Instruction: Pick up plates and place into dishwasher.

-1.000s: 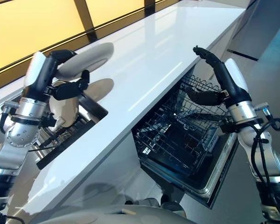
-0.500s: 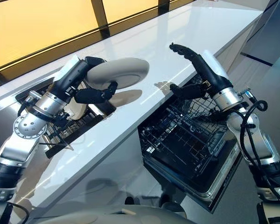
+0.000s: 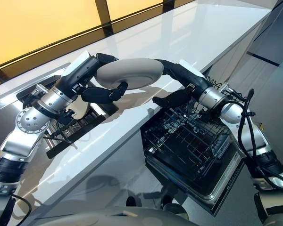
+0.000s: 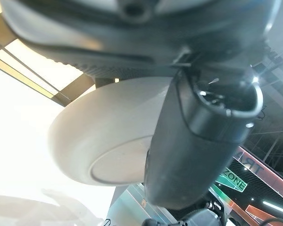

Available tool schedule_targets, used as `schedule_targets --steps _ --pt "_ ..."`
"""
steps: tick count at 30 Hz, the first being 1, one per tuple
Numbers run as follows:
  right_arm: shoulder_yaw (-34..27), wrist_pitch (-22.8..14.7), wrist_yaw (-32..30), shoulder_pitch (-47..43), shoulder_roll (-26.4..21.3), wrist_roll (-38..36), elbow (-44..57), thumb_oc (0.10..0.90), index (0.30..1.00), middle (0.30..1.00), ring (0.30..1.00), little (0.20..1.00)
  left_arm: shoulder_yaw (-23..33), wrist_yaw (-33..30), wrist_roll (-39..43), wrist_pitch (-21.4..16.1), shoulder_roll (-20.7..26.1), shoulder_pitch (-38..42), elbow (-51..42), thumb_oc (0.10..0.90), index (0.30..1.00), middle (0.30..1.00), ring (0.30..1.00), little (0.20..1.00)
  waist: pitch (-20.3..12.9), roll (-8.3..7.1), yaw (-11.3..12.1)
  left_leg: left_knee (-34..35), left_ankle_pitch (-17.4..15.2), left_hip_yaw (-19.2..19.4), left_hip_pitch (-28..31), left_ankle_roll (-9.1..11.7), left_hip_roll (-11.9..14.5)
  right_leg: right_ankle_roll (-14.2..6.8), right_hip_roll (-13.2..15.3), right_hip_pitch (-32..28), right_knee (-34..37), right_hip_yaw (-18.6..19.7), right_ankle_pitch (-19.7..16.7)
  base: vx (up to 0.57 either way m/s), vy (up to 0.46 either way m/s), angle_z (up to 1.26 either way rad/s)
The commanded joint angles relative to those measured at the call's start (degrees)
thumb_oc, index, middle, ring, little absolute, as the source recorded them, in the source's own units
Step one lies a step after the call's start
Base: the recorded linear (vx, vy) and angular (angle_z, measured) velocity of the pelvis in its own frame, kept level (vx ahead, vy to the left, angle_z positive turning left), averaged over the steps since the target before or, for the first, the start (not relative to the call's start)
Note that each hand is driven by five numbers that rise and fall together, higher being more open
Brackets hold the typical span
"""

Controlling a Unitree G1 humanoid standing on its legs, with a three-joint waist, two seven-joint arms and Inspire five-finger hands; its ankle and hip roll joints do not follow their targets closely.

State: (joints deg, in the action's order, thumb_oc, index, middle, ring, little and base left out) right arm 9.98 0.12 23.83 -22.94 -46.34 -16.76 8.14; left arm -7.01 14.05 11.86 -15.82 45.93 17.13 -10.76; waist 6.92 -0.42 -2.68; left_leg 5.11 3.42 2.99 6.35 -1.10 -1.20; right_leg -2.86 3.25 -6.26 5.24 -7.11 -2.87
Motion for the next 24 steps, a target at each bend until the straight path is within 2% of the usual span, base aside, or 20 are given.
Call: schedule_targets --steps 1,5,15,19,22,24 --pt "1.48 -3.35 1.7 -9.23 0.45 -6.6 2.74 0.8 0.9 0.9 0.9 0.9 -2.54 -1.46 6.02 -4.57 1.22 10.51 -2.11 0.1 0.3 0.3 0.3 0.2 -4.51 -0.47 0.89 -0.11 -6.2 0.07 1.47 -0.27 -2.61 -0.19 -4.13 -0.76 -3.4 -1.26 5.44 0.02 -0.005 0.04" --pt "2.56 -3.44 2.12 -9.61 2.57 -9.32 2.67 0.8 0.9 0.9 0.9 0.9 -3.17 -0.42 7.84 -3.54 0.13 10.67 -1.85 0.1 0.3 0.3 0.3 0.2 -4.52 -0.48 1.08 -0.11 -6.15 -0.01 1.48 -0.3 -2.68 -0.12 -4.09 -0.89 -3.22 -1.46 5.38 0.0 0.0 0.0" --pt "1.91 -8.13 -4.52 -11.99 8.03 -8.67 2.96 0.8 0.9 0.9 0.9 0.9 -4.51 0.81 8.36 -1.3 -3.47 10.58 -0.5 0.1 0.3 0.3 0.3 0.2 -4.18 -0.14 1.48 -0.11 -6.3 -0.43 1.84 -0.63 -2.89 0.0 -4.08 -1.31 -3.21 -1.52 5.48 0.0 0.0 0.0" --pt "1.88 -7.75 -4.25 -12.22 8.79 -8.34 3.47 0.8 0.9 0.9 0.9 0.9 -4.74 1.17 8.36 -0.92 -4.46 10.11 -0.34 0.1 0.3 0.3 0.3 0.2 -4.09 -0.09 1.58 -0.11 -6.28 -0.63 1.9 -0.74 -2.99 0.0 -4.0 -1.32 -3.42 -1.52 5.6 0.0 0.002 0.01" --pt "2.33 -5.69 -1.7 -12.01 8.73 -8.64 3.96 0.8 0.9 0.9 0.9 0.9 -4.7 1.5 8.6 -0.32 -5.17 9.58 -0.61 0.1 0.3 0.3 0.3 0.2 -4.12 -0.13 1.66 -0.11 -6.26 -0.78 1.9 -0.84 -3.06 0.03 -3.96 -1.27 -3.63 -1.51 5.73 0.0 0.0 0.0" --pt "2.89 -1.84 1.23 -11.57 8.27 -10.61 4.16 0.536 0.674 0.674 0.674 0.636 -4.34 1.62 8.58 -0.21 -5.42 9.03 -0.83 0.1 0.3 0.3 0.3 0.2 -4.15 -0.18 1.69 -0.11 -6.21 -0.84 1.92 -0.85 -3.04 0.09 -3.87 -1.23 -3.79 -1.61 5.82 0.0 0.0 0.0"
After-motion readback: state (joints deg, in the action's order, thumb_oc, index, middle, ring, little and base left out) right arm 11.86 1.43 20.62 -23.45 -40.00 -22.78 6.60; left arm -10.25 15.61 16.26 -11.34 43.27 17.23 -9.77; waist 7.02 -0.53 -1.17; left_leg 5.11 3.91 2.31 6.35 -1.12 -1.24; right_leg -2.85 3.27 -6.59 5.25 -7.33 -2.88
